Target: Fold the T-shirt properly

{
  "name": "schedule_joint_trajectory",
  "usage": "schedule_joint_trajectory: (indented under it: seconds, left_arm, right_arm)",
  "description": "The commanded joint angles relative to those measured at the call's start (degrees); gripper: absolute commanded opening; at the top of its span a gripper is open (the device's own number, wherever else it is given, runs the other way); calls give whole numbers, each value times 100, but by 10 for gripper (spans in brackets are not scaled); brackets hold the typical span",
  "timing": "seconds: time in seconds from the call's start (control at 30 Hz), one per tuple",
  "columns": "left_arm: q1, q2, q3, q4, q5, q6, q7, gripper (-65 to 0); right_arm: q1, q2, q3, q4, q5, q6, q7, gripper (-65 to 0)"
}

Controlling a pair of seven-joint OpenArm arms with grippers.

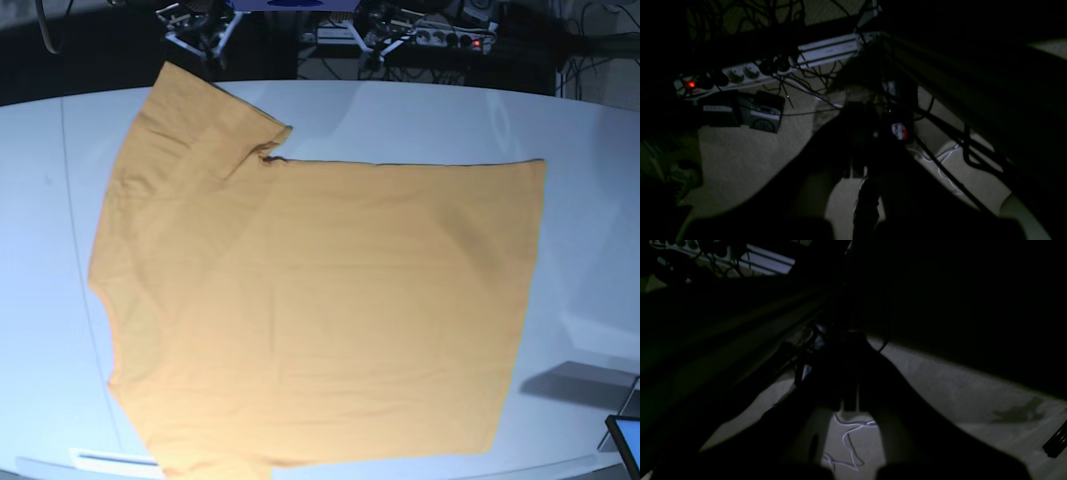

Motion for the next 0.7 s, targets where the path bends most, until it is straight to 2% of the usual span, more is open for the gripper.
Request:
schedule_joint_trajectory:
  seconds: [0.0,0.3,0.47,0.67]
  left_arm:
    - [-4,15,7,26,12,-29,-65,-650]
    - [136,-64,16,-45,21,-29,-65,-650]
    - [163,-249,16,-45,21,-29,-38,-650]
    - [110,-214,-2,-18,12,-29,-56,-650]
  right_arm:
    - [2,-11,-2,11,18,20,70,-649]
    - [2,-55,-11,11,18,20,70,-649]
    - [2,-55,-11,11,18,20,70,-649]
    - [19,-64,-2,11,18,20,70,-649]
